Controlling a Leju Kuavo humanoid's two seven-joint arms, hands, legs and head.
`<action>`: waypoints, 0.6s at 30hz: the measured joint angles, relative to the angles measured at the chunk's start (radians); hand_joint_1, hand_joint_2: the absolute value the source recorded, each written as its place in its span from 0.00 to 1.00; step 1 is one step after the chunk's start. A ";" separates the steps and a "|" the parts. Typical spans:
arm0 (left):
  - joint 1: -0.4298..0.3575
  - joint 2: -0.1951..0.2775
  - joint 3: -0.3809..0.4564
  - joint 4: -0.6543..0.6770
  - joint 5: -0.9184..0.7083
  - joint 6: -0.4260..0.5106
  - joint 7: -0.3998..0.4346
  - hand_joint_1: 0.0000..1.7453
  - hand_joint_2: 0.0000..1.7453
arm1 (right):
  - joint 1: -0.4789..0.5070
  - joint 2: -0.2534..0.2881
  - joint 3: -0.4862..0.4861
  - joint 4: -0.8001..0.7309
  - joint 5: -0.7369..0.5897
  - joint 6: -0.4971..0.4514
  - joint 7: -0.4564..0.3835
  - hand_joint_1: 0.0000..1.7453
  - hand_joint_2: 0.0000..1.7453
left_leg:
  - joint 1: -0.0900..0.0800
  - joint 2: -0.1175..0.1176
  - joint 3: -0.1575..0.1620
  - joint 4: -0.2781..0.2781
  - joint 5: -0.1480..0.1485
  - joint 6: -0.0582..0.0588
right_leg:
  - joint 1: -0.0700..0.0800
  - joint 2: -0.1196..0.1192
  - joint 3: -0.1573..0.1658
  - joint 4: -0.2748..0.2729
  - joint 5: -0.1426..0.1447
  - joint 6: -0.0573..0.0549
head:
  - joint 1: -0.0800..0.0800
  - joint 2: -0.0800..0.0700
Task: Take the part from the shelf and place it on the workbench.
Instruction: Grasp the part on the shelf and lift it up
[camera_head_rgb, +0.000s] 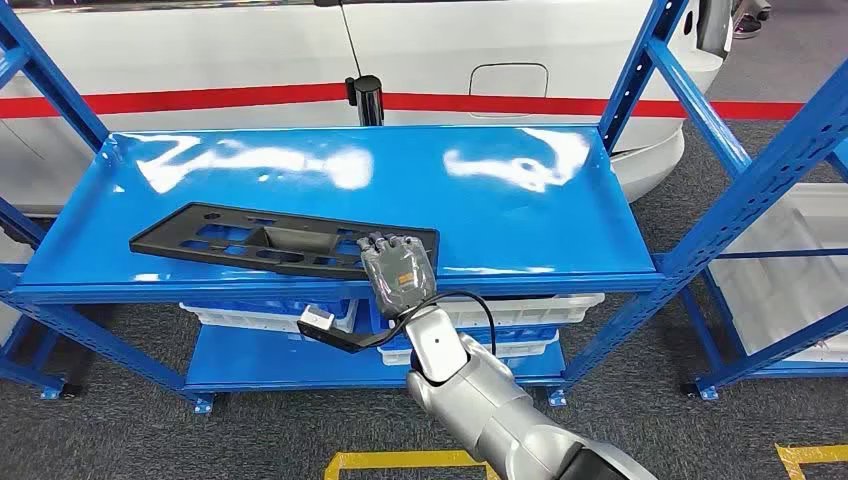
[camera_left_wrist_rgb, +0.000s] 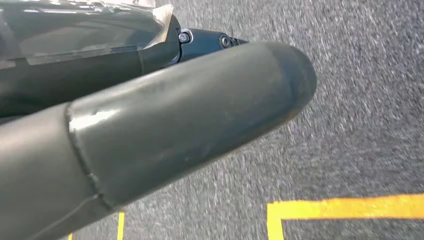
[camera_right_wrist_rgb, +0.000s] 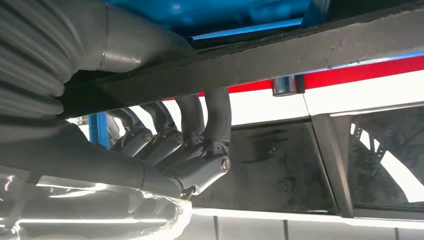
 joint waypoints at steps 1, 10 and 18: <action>0.000 0.000 0.003 0.000 0.007 -0.004 -0.007 0.00 0.33 | 0.001 0.000 0.000 -0.001 -0.002 0.000 -0.001 1.00 1.00 | 0.000 0.000 0.000 0.000 0.000 0.000 | 0.000 0.000 0.000 0.000 0.000 0.000 | 0.000 0.000; 0.000 -0.004 0.061 0.000 0.074 -0.106 -0.110 0.00 1.00 | 0.026 0.000 -0.026 -0.036 0.021 0.000 -0.025 1.00 1.00 | 0.000 0.000 0.001 0.000 0.000 0.000 | 0.000 0.000 0.000 0.000 0.000 0.000 | 0.000 0.000; -0.007 -0.011 0.104 -0.001 0.116 -0.201 -0.185 0.00 1.00 | 0.069 -0.001 -0.157 -0.089 0.094 0.000 -0.091 1.00 1.00 | 0.000 0.000 0.001 0.000 0.000 0.000 | 0.000 0.000 0.000 0.000 0.000 0.000 | 0.000 0.000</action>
